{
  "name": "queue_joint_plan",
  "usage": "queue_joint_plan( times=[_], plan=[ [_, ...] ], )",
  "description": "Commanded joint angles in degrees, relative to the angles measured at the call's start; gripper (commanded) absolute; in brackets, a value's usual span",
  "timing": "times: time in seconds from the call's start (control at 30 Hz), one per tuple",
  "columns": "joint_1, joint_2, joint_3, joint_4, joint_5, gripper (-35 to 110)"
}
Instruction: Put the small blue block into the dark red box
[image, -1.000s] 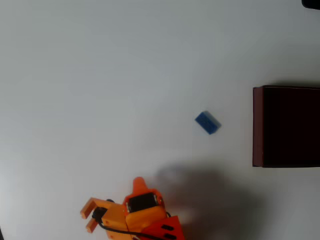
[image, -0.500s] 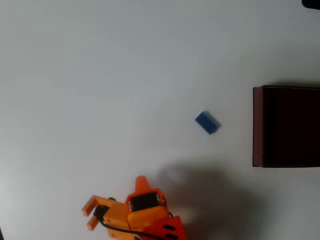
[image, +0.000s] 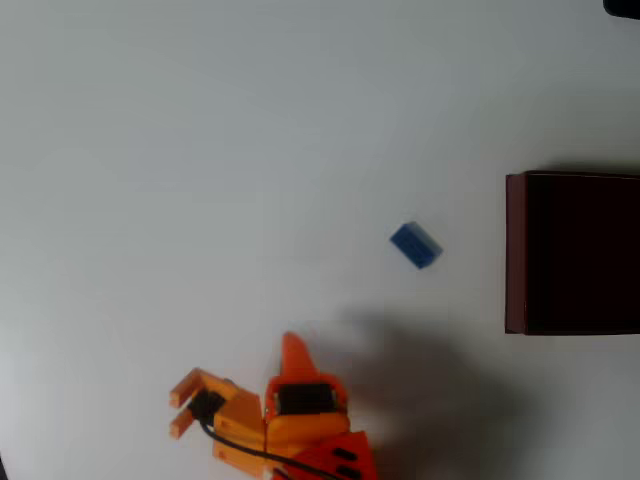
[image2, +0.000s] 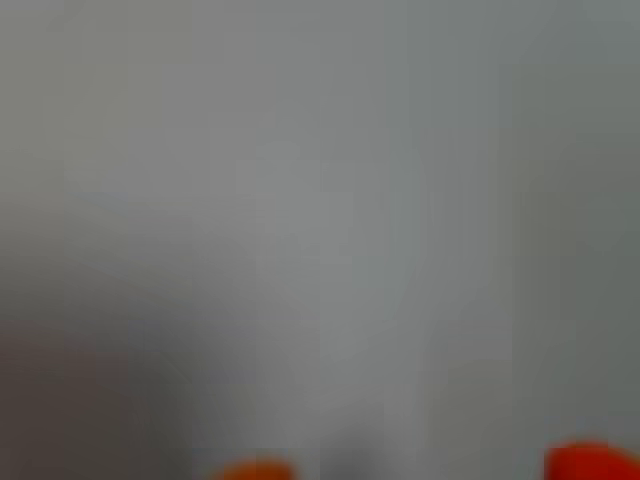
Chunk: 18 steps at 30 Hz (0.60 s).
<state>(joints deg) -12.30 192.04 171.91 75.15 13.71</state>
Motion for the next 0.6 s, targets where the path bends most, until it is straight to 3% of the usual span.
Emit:
queue_joint_plan(
  times=[0.0,0.2,0.4,0.57],
  plan=[
    [4.7,0.4,0.3,-1.1,6.2,17],
    [12.3,-8.7,-4.6,-5.7,12.6,21],
    [17.8,-44.2,-22.8,-11.5,11.2,20],
    [21.3,-56.9,-31.6,-12.6,10.2,20]
  ],
)
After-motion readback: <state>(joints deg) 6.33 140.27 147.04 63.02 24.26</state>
